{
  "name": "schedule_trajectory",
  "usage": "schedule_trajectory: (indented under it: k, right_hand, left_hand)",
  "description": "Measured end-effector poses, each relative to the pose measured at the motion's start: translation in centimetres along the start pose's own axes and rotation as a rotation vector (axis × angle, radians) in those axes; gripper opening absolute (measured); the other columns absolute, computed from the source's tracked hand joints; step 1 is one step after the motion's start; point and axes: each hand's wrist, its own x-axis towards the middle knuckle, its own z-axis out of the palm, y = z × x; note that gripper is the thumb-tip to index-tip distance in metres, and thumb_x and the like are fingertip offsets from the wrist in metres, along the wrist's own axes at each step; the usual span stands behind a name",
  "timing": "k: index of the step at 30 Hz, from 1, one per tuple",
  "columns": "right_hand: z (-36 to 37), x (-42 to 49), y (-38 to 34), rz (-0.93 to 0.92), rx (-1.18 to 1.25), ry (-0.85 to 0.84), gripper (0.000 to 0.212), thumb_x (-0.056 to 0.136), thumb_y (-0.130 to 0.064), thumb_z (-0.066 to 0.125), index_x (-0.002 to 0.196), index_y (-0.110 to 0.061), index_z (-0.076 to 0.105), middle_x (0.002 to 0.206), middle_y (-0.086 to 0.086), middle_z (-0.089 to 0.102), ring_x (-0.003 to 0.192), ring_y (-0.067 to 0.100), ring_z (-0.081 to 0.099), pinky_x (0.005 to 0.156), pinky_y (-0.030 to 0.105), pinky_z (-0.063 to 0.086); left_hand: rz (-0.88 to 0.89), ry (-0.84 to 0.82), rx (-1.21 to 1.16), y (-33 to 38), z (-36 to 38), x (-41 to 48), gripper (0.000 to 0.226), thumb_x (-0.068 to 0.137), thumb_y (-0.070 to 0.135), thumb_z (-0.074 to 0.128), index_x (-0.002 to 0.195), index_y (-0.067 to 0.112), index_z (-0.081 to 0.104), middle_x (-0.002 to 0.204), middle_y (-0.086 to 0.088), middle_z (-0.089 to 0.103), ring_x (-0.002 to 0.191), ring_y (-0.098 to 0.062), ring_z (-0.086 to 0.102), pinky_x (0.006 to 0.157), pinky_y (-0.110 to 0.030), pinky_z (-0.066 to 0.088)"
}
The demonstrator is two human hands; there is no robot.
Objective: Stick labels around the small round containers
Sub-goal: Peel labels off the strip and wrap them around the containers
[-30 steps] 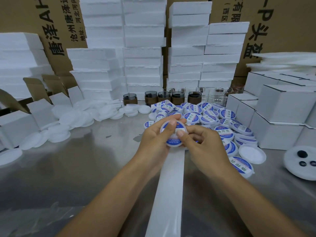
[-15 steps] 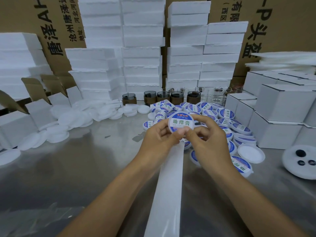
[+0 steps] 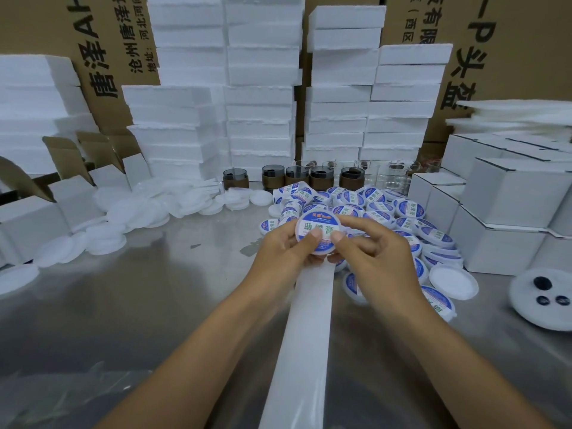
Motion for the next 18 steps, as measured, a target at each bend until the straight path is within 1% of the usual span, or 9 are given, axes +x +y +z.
schedule_trajectory:
  k: [2, 6, 8, 9, 11, 12, 14, 16, 18]
  right_hand:
    - [-0.7, 0.3, 0.3, 0.022, -0.002, 0.036, 0.018, 0.086, -0.016, 0.063, 0.094, -0.032, 0.062, 0.064, -0.006, 0.071, 0.062, 0.005, 0.067, 0.059, 0.011, 0.05]
    - [-2.8, 1.3, 1.7, 0.049, -0.177, 0.283, 0.009, 0.086, -0.024, 0.064, 0.095, -0.023, 0.062, 0.06, -0.006, 0.07, 0.062, 0.005, 0.066, 0.062, 0.027, 0.052]
    - [-3.6, 1.6, 2.4, 0.02, -0.3, 0.367, 0.006, 0.087, -0.022, 0.062, 0.083, -0.021, 0.059, 0.07, -0.002, 0.071, 0.067, 0.011, 0.066, 0.07, 0.032, 0.051]
    - [-3.8, 1.6, 2.7, 0.004, -0.365, 0.396, 0.014, 0.088, -0.02, 0.06, 0.075, -0.021, 0.055, 0.076, 0.003, 0.071, 0.068, 0.016, 0.065, 0.071, 0.035, 0.05]
    - [-4.3, 1.6, 3.1, -0.004, -0.465, 0.43, 0.013, 0.09, -0.018, 0.057, 0.079, -0.018, 0.051, 0.069, 0.002, 0.068, 0.066, 0.02, 0.062, 0.064, 0.034, 0.043]
    - [-4.5, 1.5, 3.1, 0.011, -0.514, 0.44, 0.008, 0.09, -0.018, 0.057, 0.085, -0.013, 0.053, 0.061, -0.004, 0.063, 0.064, 0.021, 0.059, 0.06, 0.032, 0.037]
    - [-4.9, 1.4, 3.2, 0.044, -0.608, 0.457, 0.014, 0.09, -0.021, 0.057, 0.094, -0.008, 0.054, 0.055, -0.01, 0.054, 0.065, 0.023, 0.052, 0.06, 0.03, 0.031]
    - [-4.9, 1.3, 2.9, 0.053, -0.701, 0.444, 0.015, 0.09, -0.026, 0.056, 0.093, -0.012, 0.055, 0.055, -0.009, 0.051, 0.064, 0.022, 0.049, 0.057, 0.03, 0.03]
    - [-4.4, 1.3, 2.2, 0.018, -0.795, 0.39, 0.011, 0.09, -0.027, 0.056, 0.086, -0.017, 0.056, 0.057, -0.005, 0.053, 0.058, 0.017, 0.049, 0.05, 0.026, 0.027]
  left_hand:
    - [-0.05, 0.023, -0.003, 0.1, 0.0, 0.2, 0.023, 0.096, 0.018, 0.049, 0.11, 0.008, 0.063, 0.096, -0.006, 0.071, 0.083, -0.016, 0.066, 0.073, -0.025, 0.053]
    - [-0.12, 0.135, -0.071, 0.5, -0.7, 0.5, 0.02, 0.095, 0.017, 0.05, 0.109, 0.012, 0.064, 0.088, -0.003, 0.066, 0.079, -0.016, 0.065, 0.073, -0.023, 0.054]
    - [-0.136, 0.176, -0.143, 0.7, -1.2, 0.6, 0.016, 0.094, 0.018, 0.052, 0.102, 0.014, 0.065, 0.089, -0.004, 0.066, 0.079, -0.018, 0.066, 0.076, -0.025, 0.053]
    - [-0.141, 0.194, -0.173, 0.8, -1.4, 0.6, 0.014, 0.094, 0.017, 0.053, 0.099, 0.015, 0.065, 0.089, -0.006, 0.066, 0.079, -0.02, 0.066, 0.076, -0.026, 0.053]
    - [-0.14, 0.229, -0.187, 0.6, -2.0, 0.8, 0.012, 0.093, 0.013, 0.054, 0.093, 0.014, 0.065, 0.084, -0.005, 0.066, 0.075, -0.019, 0.065, 0.074, -0.027, 0.053]
    - [-0.14, 0.246, -0.167, 0.5, -2.3, 1.1, 0.012, 0.093, 0.011, 0.054, 0.091, 0.014, 0.065, 0.081, -0.004, 0.066, 0.073, -0.018, 0.065, 0.072, -0.026, 0.054]
    - [-0.141, 0.283, -0.102, 0.6, -3.4, 1.9, 0.013, 0.092, 0.006, 0.053, 0.089, 0.014, 0.063, 0.079, -0.002, 0.064, 0.069, -0.015, 0.064, 0.068, -0.024, 0.053]
    - [-0.123, 0.353, 0.016, 1.0, -5.3, 3.3, 0.014, 0.092, 0.004, 0.052, 0.088, 0.015, 0.061, 0.079, -0.001, 0.062, 0.067, -0.012, 0.061, 0.062, -0.02, 0.052]
    - [-0.074, 0.444, 0.235, 1.4, -8.4, 5.1, 0.013, 0.092, 0.005, 0.051, 0.092, 0.015, 0.059, 0.084, -0.003, 0.06, 0.076, -0.018, 0.06, 0.069, -0.026, 0.05]
